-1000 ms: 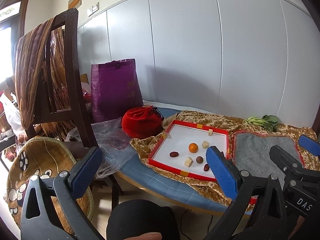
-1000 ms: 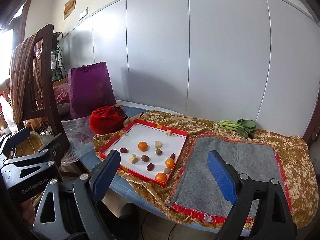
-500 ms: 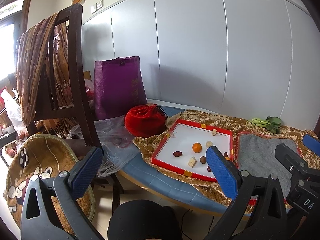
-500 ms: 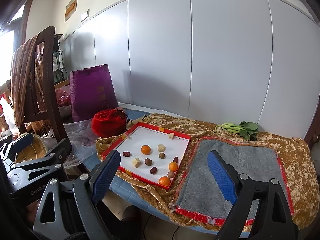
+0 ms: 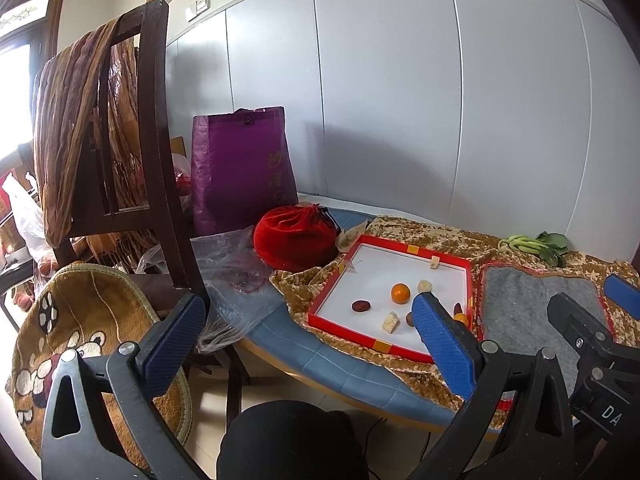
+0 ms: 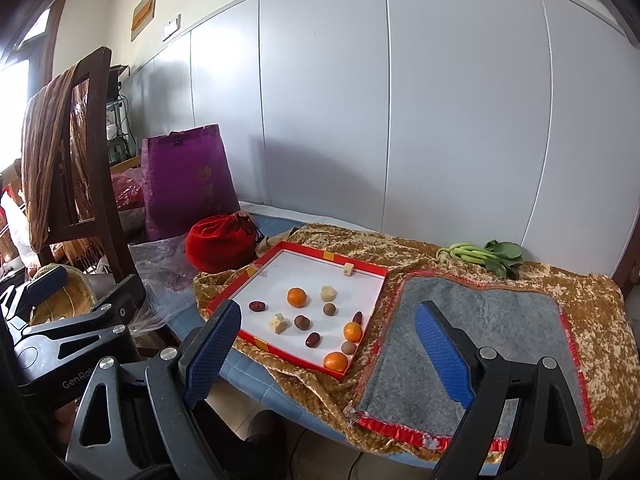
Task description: Organize fruits
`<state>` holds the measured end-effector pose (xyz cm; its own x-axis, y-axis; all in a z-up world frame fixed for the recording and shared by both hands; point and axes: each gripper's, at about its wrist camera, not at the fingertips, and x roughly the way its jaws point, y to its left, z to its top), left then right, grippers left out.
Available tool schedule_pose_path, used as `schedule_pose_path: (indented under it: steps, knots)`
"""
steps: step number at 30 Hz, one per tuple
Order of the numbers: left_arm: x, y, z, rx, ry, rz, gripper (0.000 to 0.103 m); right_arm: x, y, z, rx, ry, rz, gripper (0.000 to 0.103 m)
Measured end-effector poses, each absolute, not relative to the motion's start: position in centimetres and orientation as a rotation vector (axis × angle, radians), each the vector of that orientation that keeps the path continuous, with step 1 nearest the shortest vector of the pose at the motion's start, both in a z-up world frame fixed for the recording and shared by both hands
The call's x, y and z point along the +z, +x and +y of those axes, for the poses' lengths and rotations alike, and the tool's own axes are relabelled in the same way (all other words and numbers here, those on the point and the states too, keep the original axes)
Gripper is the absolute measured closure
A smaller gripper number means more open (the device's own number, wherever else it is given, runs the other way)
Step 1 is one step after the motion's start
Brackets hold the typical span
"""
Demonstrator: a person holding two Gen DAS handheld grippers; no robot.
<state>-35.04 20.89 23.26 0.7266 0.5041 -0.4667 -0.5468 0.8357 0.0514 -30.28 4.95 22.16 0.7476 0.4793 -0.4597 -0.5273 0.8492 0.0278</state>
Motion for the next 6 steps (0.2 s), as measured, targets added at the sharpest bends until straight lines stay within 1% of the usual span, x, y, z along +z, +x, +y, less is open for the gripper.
schedule_pose_path:
  steps: [6]
  knots:
    - [23.01,-34.63,20.97,0.590,-0.071,0.487,0.000,21.78,-29.72,5.56,0.559,-0.102,0.484,0.013]
